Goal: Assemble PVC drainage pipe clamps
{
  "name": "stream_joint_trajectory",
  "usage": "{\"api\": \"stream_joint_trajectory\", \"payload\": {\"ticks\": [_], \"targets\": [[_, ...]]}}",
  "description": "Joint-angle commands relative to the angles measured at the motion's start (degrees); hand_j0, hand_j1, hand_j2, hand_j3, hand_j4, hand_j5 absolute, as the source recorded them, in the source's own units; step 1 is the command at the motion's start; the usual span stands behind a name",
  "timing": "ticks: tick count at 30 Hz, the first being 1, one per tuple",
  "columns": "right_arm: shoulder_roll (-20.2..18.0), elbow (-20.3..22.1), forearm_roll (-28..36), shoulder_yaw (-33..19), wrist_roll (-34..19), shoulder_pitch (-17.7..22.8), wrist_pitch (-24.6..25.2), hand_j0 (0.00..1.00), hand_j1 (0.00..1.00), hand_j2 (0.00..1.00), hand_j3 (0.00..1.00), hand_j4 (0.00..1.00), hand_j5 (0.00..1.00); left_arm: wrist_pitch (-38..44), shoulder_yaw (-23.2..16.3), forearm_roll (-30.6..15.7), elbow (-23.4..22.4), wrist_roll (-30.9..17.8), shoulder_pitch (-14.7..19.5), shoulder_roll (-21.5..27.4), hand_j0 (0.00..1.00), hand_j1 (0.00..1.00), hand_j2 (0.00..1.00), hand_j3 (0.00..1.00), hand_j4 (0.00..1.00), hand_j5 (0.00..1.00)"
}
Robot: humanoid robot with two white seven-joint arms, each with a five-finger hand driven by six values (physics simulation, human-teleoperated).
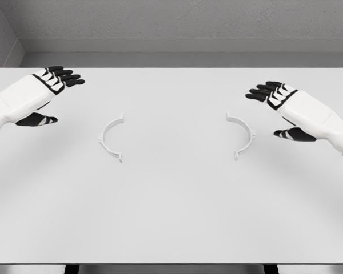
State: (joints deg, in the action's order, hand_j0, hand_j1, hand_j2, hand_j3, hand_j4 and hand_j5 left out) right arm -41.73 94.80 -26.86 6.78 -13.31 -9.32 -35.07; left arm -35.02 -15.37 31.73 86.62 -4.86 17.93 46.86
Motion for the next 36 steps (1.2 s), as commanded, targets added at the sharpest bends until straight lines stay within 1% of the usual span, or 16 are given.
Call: {"api": "stream_joint_trajectory", "payload": {"ticks": [1, 3, 4, 6, 7, 8, 9, 10, 13, 16, 19, 22, 24, 25, 28, 36], "targets": [[0.0, -0.8, 0.5, -0.9, 0.3, 0.0, 0.1, 1.00, 1.00, 1.00, 1.00, 1.00, 1.00, 0.0, 0.0, 0.2, -1.6, 0.0, 0.0, -2.3, 1.00, 1.00, 1.00, 1.00, 1.00, 1.00], [0.1, -0.9, 1.0, -1.1, 0.4, 0.0, 0.1, 1.00, 1.00, 1.00, 1.00, 1.00, 1.00, 0.0, 0.0, 0.2, -1.6, 0.0, 0.0, -2.7, 1.00, 1.00, 1.00, 1.00, 1.00, 1.00], [0.2, -2.2, 1.0, -0.8, 0.4, -0.3, 0.1, 1.00, 1.00, 1.00, 1.00, 1.00, 1.00, 0.0, 0.2, 0.1, -1.7, 0.0, 0.1, -2.7, 1.00, 1.00, 1.00, 1.00, 1.00, 1.00], [0.9, -1.5, 1.1, -0.5, 0.4, -0.7, 0.1, 1.00, 1.00, 1.00, 1.00, 1.00, 1.00, 0.0, 0.0, 0.3, -1.8, 0.0, 0.1, -4.3, 1.00, 1.00, 1.00, 1.00, 1.00, 1.00], [1.0, -1.7, 0.6, -0.7, 0.1, -2.6, 0.1, 1.00, 1.00, 1.00, 1.00, 1.00, 1.00, 0.0, -0.1, 0.4, -2.8, 0.0, 0.1, -5.4, 1.00, 1.00, 1.00, 1.00, 1.00, 1.00], [1.3, -4.0, -0.5, -0.5, -0.6, -6.7, 0.1, 1.00, 1.00, 1.00, 1.00, 1.00, 1.00, 0.0, 0.0, 1.1, -3.6, -0.1, 0.2, -6.3, 1.00, 1.00, 1.00, 1.00, 1.00, 1.00], [1.7, -5.2, -5.4, 0.5, -5.1, -9.8, 0.1, 1.00, 1.00, 1.00, 1.00, 1.00, 1.00, 0.0, 0.0, 2.0, -3.7, 0.0, 0.2, -6.5, 1.00, 1.00, 1.00, 1.00, 1.00, 1.00], [2.4, -5.4, -8.5, 1.4, -7.3, -11.2, 0.1, 1.00, 1.00, 1.00, 1.00, 1.00, 1.00, 0.0, -0.1, 2.4, -4.0, -0.1, 0.2, -7.1, 1.00, 1.00, 1.00, 1.00, 1.00, 1.00], [4.0, -8.2, -15.2, 5.3, -7.5, -13.3, 0.1, 1.00, 1.00, 1.00, 1.00, 1.00, 1.00, 0.0, -1.0, 5.1, -6.7, -0.1, 0.8, -9.4, 1.00, 1.00, 1.00, 1.00, 1.00, 1.00], [7.1, -15.6, -19.1, 10.7, -7.4, -17.4, 0.1, 1.00, 1.00, 1.00, 1.00, 1.00, 1.00, 0.0, -2.3, 5.4, -6.9, -0.1, 0.8, -9.5, 1.00, 1.00, 1.00, 1.00, 1.00, 1.00], [10.4, -17.2, -18.8, 10.6, -7.3, -17.0, 0.1, 1.00, 1.00, 1.00, 1.00, 1.00, 1.00, 0.0, -2.0, 7.4, -7.1, -0.1, 0.9, -9.5, 1.00, 1.00, 1.00, 1.00, 1.00, 1.00], [10.5, -20.4, -18.5, 10.3, -7.1, -17.0, 0.1, 1.00, 1.00, 1.00, 1.00, 1.00, 1.00, 0.0, -2.2, 7.5, -7.7, -0.1, 1.0, -9.8, 1.00, 1.00, 1.00, 1.00, 1.00, 1.00], [10.5, -20.7, -18.4, 10.2, -7.1, -17.0, 0.1, 1.00, 1.00, 1.00, 1.00, 1.00, 1.00, 0.0, -2.4, 7.6, -7.7, -0.3, 1.0, -10.6, 1.00, 1.00, 1.00, 1.00, 1.00, 1.00], [10.4, -20.7, -18.4, 10.2, -7.0, -17.0, 0.1, 1.00, 1.00, 1.00, 1.00, 1.00, 1.00, 0.0, -2.7, 7.9, -7.8, -2.4, 1.0, -11.5, 1.00, 1.00, 1.00, 1.00, 1.00, 1.00], [10.4, -21.9, -18.4, 10.2, -7.1, -17.0, 0.1, 1.00, 1.00, 1.00, 1.00, 1.00, 1.00, 0.0, -3.2, 9.1, -9.5, -3.5, 1.3, -13.9, 1.00, 1.00, 1.00, 1.00, 1.00, 1.00], [10.4, -22.5, -18.5, 10.4, -7.1, -17.0, 0.1, 1.00, 1.00, 1.00, 1.00, 1.00, 1.00, 0.0, -3.2, 9.7, -12.1, -3.7, 2.2, -14.5, 1.00, 1.00, 1.00, 1.00, 1.00, 1.00]]}}
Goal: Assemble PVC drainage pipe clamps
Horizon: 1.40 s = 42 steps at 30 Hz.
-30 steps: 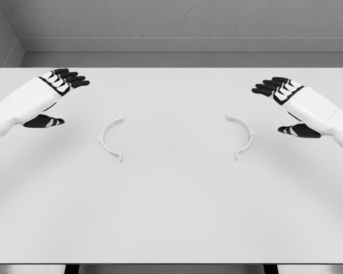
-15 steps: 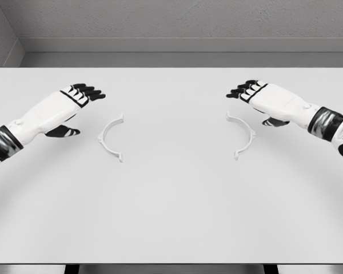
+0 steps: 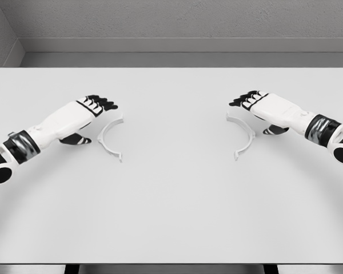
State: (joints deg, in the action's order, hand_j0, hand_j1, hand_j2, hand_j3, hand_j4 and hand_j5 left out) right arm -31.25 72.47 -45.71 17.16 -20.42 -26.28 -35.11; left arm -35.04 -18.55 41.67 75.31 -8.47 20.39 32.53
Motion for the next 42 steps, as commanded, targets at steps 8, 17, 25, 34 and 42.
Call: {"api": "stream_joint_trajectory", "payload": {"ticks": [8, 17, 25, 34, 42], "targets": [[0.0, 0.6, 0.4, 0.4, -0.1, 0.0, 0.1, 1.00, 1.00, 1.00, 1.00, 1.00, 1.00, 0.0, -1.1, -0.3, -3.1, -0.1, 1.8, -1.2, 1.00, 1.00, 1.00, 1.00, 1.00, 1.00], [0.6, 0.7, 0.4, 0.8, -0.2, 0.1, 0.1, 1.00, 1.00, 1.00, 1.00, 1.00, 1.00, 0.0, -1.1, -0.3, -3.3, -0.1, 2.1, -2.0, 1.00, 1.00, 1.00, 1.00, 1.00, 1.00], [1.3, 0.4, 0.3, 0.8, -0.3, 0.1, 0.1, 1.00, 1.00, 1.00, 1.00, 1.00, 1.00, 0.0, -1.2, 0.1, -3.0, -0.2, 2.2, -2.8, 1.00, 1.00, 1.00, 1.00, 1.00, 1.00], [2.3, 0.7, 0.2, 1.4, -0.3, 0.0, 0.1, 1.00, 1.00, 1.00, 1.00, 1.00, 1.00, 0.0, -1.1, 0.1, -2.6, -1.1, 2.2, -3.6, 1.00, 1.00, 1.00, 1.00, 1.00, 1.00], [3.2, 0.1, -0.1, 1.2, -0.3, -0.4, 0.1, 1.00, 1.00, 1.00, 1.00, 1.00, 1.00, 0.0, -1.1, -0.1, -2.4, -2.6, 2.2, -4.8, 1.00, 1.00, 1.00, 1.00, 1.00, 1.00]]}}
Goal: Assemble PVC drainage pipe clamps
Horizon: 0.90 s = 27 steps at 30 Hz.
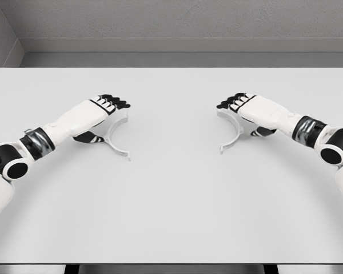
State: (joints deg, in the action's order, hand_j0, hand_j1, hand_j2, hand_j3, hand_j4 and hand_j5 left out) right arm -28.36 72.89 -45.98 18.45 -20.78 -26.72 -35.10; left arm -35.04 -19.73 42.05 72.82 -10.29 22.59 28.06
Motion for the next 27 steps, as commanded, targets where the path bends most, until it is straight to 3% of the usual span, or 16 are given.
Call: {"api": "stream_joint_trajectory", "payload": {"ticks": [1, 6, 16, 27], "targets": [[0.5, -0.2, 0.2, -0.1, 0.0, 0.0, 0.1, 1.00, 1.00, 1.00, 1.00, 1.00, 1.00, 0.0, 0.0, -0.5, 0.4, -0.8, 0.0, -0.4, 1.00, 1.00, 1.00, 1.00, 1.00, 1.00], [0.8, -0.6, 0.1, -0.1, -0.1, -0.1, 0.1, 1.00, 1.00, 1.00, 1.00, 1.00, 1.00, 0.0, 0.0, -0.4, 0.5, -0.8, 0.0, -0.4, 1.00, 1.00, 1.00, 1.00, 1.00, 1.00], [3.0, -6.6, -0.5, 0.3, 0.0, -3.4, 0.1, 1.00, 1.00, 1.00, 1.00, 1.00, 1.00, 0.0, 0.0, -0.4, 0.5, -0.8, 0.3, -0.8, 1.00, 1.00, 1.00, 1.00, 1.00, 1.00], [4.1, -6.2, -0.5, 1.1, 0.0, -3.5, 0.1, 1.00, 1.00, 1.00, 1.00, 1.00, 1.00, 0.0, 0.0, -0.3, 0.5, -0.9, 0.4, -1.7, 1.00, 1.00, 1.00, 1.00, 1.00, 1.00]]}}
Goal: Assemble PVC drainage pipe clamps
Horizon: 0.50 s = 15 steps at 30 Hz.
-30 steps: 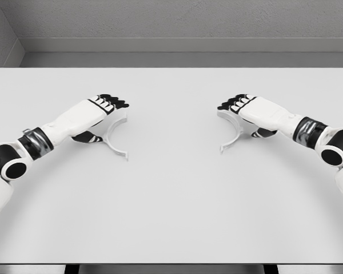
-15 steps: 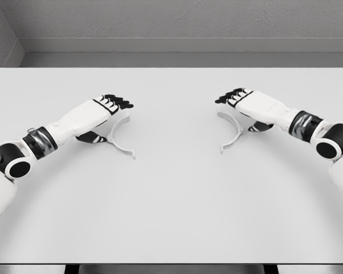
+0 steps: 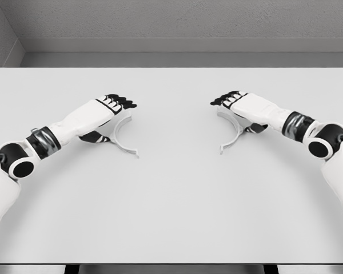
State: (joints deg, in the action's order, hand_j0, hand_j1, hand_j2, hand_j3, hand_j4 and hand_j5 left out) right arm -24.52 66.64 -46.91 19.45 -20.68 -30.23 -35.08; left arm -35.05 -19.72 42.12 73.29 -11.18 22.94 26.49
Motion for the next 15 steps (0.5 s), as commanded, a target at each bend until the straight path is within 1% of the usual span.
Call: {"api": "stream_joint_trajectory", "payload": {"ticks": [1, 2, 5, 8, 10, 15], "targets": [[0.4, 0.2, 0.4, 0.1, -0.1, 0.0, 0.1, 1.00, 1.00, 1.00, 1.00, 1.00, 1.00, 0.1, 0.0, -0.4, 0.0, -0.4, 0.0, -0.1, 1.00, 1.00, 1.00, 1.00, 1.00, 1.00], [0.5, 0.3, 0.5, 0.1, -0.1, 0.0, 0.1, 1.00, 1.00, 1.00, 1.00, 1.00, 1.00, 0.1, 0.0, -0.5, 0.0, -1.1, 0.0, -0.4, 1.00, 1.00, 1.00, 1.00, 1.00, 1.00], [0.7, 0.6, 0.5, 0.1, -0.1, 0.1, 0.1, 1.00, 1.00, 1.00, 1.00, 1.00, 1.00, 0.1, 0.0, -0.4, 0.0, -1.2, 0.1, -0.7, 1.00, 1.00, 1.00, 1.00, 1.00, 1.00], [0.7, 2.3, 0.5, 0.1, -0.3, 0.3, 0.1, 1.00, 1.00, 1.00, 1.00, 1.00, 1.00, 0.1, 0.0, -0.4, 0.0, -1.3, 0.1, -0.8, 1.00, 1.00, 1.00, 1.00, 1.00, 1.00], [0.7, 2.3, 0.5, 1.1, -0.2, 0.1, 0.1, 1.00, 1.00, 1.00, 1.00, 1.00, 1.00, 0.1, 0.0, -0.4, -0.1, -1.3, 0.2, -1.4, 1.00, 1.00, 1.00, 1.00, 1.00, 1.00], [0.8, 2.6, 0.5, 1.2, -0.3, 0.1, 0.1, 1.00, 1.00, 1.00, 1.00, 1.00, 1.00, 0.1, 0.0, -0.4, -0.1, -1.4, 0.5, -1.6, 1.00, 1.00, 1.00, 1.00, 1.00, 1.00]]}}
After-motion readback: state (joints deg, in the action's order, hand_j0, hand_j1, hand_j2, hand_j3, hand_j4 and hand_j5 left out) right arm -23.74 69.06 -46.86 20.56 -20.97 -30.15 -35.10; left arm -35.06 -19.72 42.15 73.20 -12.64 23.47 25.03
